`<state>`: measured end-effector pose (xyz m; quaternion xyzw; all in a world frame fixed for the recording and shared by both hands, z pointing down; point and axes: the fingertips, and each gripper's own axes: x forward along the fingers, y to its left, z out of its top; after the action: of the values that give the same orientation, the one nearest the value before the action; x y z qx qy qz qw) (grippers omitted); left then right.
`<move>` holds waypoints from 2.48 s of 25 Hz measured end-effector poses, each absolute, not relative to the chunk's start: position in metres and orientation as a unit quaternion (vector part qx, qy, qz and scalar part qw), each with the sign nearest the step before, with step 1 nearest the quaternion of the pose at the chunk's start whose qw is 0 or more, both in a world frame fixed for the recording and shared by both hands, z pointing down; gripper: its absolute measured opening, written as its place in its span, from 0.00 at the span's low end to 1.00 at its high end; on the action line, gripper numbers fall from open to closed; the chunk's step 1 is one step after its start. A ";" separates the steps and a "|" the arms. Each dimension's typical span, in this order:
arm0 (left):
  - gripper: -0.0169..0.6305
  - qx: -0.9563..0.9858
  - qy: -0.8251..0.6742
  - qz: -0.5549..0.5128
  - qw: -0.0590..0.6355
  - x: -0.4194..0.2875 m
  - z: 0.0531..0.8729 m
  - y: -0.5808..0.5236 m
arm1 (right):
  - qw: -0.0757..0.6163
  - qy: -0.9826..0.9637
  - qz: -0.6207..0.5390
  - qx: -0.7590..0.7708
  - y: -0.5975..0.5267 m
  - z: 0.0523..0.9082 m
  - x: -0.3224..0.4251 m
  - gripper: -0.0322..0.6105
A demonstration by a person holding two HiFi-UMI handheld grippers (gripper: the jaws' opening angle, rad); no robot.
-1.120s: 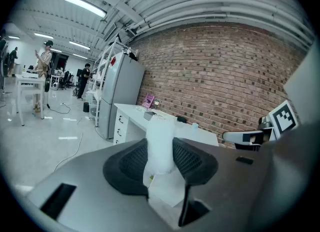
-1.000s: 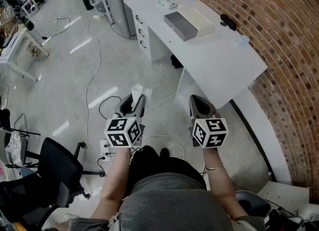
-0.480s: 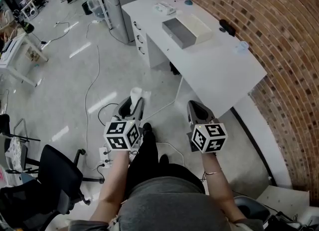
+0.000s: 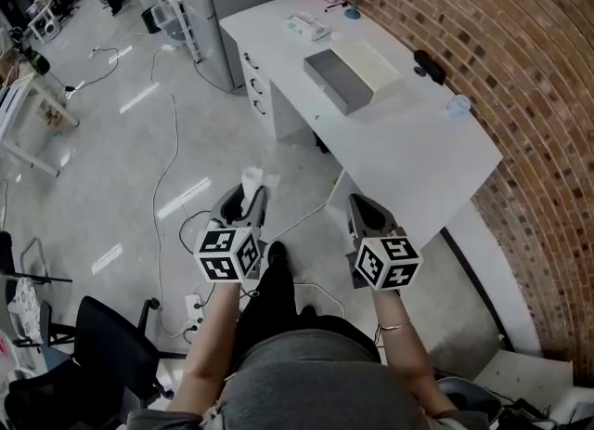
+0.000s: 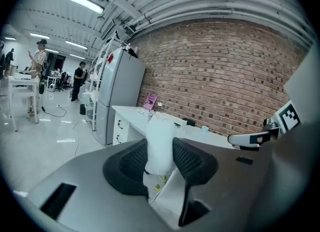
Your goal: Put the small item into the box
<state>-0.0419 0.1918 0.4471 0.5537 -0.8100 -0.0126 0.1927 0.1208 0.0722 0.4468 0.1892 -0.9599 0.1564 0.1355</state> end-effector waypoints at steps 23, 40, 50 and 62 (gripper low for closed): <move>0.28 0.603 -0.769 -0.020 0.212 -0.200 0.451 0.081 | 0.141 -0.938 0.181 0.261 -0.021 0.443 -0.020 0.06; 0.28 0.602 -0.767 -0.023 0.222 -0.230 0.456 0.058 | 0.134 -0.939 0.165 0.270 -0.051 0.437 -0.048 0.06; 0.28 0.606 -0.767 -0.012 0.211 -0.251 0.449 0.013 | 0.128 -0.938 0.161 0.279 -0.096 0.433 -0.062 0.06; 0.28 0.619 -0.757 0.025 0.208 -0.266 0.451 -0.052 | 0.131 -0.929 0.182 0.295 -0.151 0.445 -0.069 0.06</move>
<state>-0.2659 -0.0518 0.4514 0.6190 -0.7570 0.0249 0.2077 -0.0694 -0.1512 0.4446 0.2953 -0.9287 0.1819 0.1313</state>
